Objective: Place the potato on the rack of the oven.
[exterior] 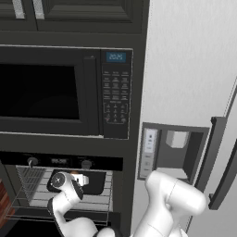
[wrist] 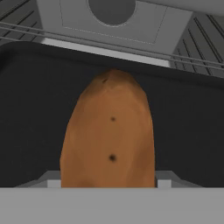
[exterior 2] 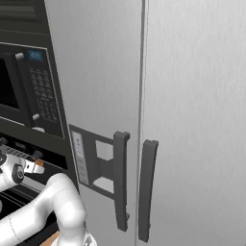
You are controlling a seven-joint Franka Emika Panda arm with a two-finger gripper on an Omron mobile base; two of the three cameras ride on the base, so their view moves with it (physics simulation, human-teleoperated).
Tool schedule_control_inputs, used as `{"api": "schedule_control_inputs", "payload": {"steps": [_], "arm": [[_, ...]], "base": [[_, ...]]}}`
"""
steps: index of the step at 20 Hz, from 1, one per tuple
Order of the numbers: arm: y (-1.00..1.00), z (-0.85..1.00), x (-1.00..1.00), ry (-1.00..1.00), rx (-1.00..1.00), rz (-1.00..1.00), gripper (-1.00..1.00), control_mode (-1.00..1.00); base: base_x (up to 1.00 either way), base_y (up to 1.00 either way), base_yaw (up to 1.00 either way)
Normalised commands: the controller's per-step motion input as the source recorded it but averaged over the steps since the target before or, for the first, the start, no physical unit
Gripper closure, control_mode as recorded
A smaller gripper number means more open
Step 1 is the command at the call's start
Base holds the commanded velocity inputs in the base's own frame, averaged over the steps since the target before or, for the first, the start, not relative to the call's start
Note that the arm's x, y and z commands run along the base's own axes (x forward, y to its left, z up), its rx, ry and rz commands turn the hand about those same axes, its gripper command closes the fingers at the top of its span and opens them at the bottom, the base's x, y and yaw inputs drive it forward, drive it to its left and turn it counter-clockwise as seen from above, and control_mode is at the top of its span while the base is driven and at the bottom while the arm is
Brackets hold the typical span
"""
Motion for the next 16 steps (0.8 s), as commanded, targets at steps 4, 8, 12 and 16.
{"api": "schedule_control_inputs", "payload": {"steps": [4,8,12,16], "arm": [[0.0,0.0,0.0,0.0,0.0,0.0,-1.0,-1.0],[0.0,0.0,0.0,0.0,0.0,0.0,-1.0,-1.0],[0.02,0.04,-0.23,0.0,0.0,0.0,-1.0,-1.0],[0.14,0.37,-0.71,-0.06,0.0,0.0,-1.0,-1.0]], "base": [[0.0,0.0,0.0],[0.0,0.0,0.0],[0.0,0.0,0.0],[0.0,0.0,0.0]]}}
